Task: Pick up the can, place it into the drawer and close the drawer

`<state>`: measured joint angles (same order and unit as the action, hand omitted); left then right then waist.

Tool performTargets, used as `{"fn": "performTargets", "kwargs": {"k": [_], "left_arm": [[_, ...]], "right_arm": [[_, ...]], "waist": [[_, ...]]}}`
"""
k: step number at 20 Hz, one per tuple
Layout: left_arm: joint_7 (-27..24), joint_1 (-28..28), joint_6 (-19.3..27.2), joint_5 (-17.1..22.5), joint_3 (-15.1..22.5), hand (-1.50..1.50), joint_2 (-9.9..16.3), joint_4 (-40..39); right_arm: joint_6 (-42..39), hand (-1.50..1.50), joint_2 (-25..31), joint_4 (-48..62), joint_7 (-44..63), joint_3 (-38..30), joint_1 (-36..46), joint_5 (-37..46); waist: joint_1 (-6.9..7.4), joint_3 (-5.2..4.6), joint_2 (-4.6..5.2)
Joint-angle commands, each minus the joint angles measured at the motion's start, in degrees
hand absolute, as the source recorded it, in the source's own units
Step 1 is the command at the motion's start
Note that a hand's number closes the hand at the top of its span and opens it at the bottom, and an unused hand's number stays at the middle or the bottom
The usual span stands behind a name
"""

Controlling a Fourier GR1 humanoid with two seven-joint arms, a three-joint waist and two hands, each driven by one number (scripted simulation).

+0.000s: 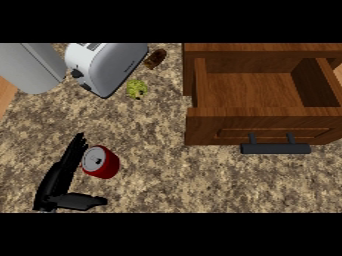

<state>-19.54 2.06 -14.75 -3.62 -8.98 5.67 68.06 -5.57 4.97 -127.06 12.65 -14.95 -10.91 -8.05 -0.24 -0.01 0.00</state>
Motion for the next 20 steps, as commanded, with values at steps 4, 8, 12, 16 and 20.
{"fn": "performTargets", "kwargs": {"k": [4,8,12,16,20], "left_arm": [[-6.01,-5.66,0.55,0.15,-2.32,-1.5,2.0,-12.47],[-15.19,-12.36,4.28,-2.79,-2.63,-1.5,0.86,-27.84],[-15.7,-15.05,2.52,-1.65,-2.57,-1.5,2.77,-30.15],[-17.32,-19.41,0.45,-1.02,-2.93,-1.5,3.32,-35.44],[-18.79,-19.46,1.71,-3.96,0.69,-1.5,-0.06,-36.13]], "right_arm": [[-2.04,-1.5,1.33,-4.52,4.13,-4.0,-1.44,-3.33],[-0.89,-1.5,1.62,0.29,3.39,-3.41,3.27,-1.3],[-0.78,-1.5,0.23,-1.15,4.09,-2.98,2.73,-0.66],[-0.58,-1.5,-1.47,-0.25,2.32,-0.38,2.83,2.28],[-0.44,-1.5,0.67,0.38,4.38,-2.38,5.74,0.35]], "waist": [[-0.07,0.0,-0.01],[-0.2,-0.04,0.12],[-0.1,-0.01,0.03],[-0.19,-0.02,0.08],[-0.19,-0.02,0.09]]}}
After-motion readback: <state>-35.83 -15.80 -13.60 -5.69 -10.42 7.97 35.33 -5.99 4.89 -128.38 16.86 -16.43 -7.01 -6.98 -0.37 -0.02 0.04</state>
